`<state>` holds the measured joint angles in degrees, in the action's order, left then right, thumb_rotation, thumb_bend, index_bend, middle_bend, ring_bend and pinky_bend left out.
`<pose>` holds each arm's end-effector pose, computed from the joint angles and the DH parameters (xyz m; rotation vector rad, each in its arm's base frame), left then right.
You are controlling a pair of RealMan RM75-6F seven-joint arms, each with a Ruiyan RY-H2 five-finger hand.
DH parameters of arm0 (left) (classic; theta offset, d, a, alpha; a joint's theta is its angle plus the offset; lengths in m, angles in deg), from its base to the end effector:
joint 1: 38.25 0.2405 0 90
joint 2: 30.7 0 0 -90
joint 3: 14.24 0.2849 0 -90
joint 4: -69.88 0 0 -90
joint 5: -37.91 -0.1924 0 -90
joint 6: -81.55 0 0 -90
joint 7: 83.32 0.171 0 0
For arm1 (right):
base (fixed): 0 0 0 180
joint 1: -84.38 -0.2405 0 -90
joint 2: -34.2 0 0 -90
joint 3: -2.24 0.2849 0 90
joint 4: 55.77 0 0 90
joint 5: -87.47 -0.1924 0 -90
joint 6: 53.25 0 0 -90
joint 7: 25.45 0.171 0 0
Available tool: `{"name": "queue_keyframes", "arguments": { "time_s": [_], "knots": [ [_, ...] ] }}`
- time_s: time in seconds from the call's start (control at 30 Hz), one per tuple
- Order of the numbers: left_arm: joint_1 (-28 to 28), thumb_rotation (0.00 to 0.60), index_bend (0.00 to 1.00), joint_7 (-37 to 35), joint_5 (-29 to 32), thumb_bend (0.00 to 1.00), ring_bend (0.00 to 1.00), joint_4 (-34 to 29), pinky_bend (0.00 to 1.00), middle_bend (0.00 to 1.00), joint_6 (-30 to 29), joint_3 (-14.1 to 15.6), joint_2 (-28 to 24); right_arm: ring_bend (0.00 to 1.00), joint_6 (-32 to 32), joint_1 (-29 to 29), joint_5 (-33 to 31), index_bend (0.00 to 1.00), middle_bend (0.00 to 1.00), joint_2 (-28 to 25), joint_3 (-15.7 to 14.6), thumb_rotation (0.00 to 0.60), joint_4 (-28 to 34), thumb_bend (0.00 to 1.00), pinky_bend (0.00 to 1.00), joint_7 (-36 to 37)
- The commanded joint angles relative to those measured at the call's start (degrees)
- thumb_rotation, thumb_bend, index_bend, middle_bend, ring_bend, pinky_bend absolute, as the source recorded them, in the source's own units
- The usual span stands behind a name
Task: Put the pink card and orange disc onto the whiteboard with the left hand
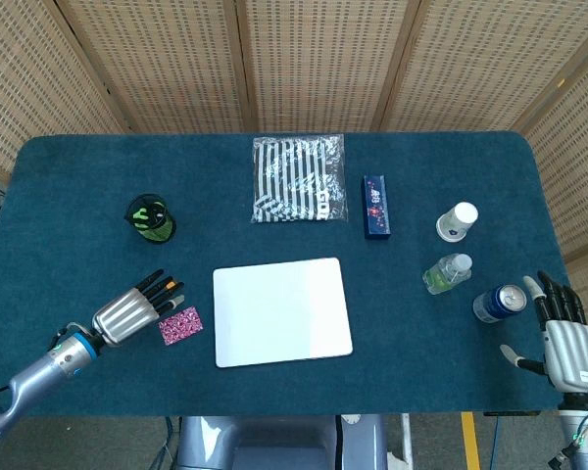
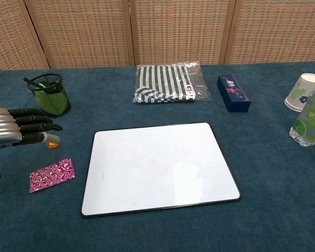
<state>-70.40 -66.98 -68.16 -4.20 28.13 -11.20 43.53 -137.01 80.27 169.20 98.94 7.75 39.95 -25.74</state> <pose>-0.2753 0.3103 0.0412 -2.3337 -0.2246 -0.4843 -0.3296 -0.2120 0.1869 1.2862 -0.9780 0.9288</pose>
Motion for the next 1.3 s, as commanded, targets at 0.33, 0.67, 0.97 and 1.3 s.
{"name": "queue_keyframes", "arguments": {
  "time_s": [0.33,0.67,0.97,1.3],
  "knots": [
    [-2.0,0.6,0.13,1.8,1.8,0.14,0.0,-0.7,0.0,0.0,2.6,1.0,2.4,0.0,-0.1,0.1,0.1,0.0,0.0,-0.2,0.0,0.6,0.1,0.0,0.0,0.8],
    [-2.8,0.6,0.14,5.0,3.7,0.15,0.0,-1.0,0.0,0.0,4.0,1.1,4.3,0.0,-0.2,0.2,0.2,0.0,0.0,-0.2,0.0,0.6,0.0,0.0,0.0,1.3],
    [-3.1,0.6,0.21,5.7,5.1,0.16,0.0,0.0,0.0,0.0,4.3,1.4,6.0,0.0,-0.3,0.2,0.3,0.0,0.0,-0.2,0.0,0.6,0.0,0.0,0.0,1.8],
    [-3.4,0.6,0.44,6.1,6.1,0.21,0.0,0.1,0.0,0.0,3.9,2.0,6.4,0.0,-0.3,0.2,0.3,0.0,0.0,-0.3,0.1,0.6,0.0,0.0,0.0,2.3]
  ]
}}
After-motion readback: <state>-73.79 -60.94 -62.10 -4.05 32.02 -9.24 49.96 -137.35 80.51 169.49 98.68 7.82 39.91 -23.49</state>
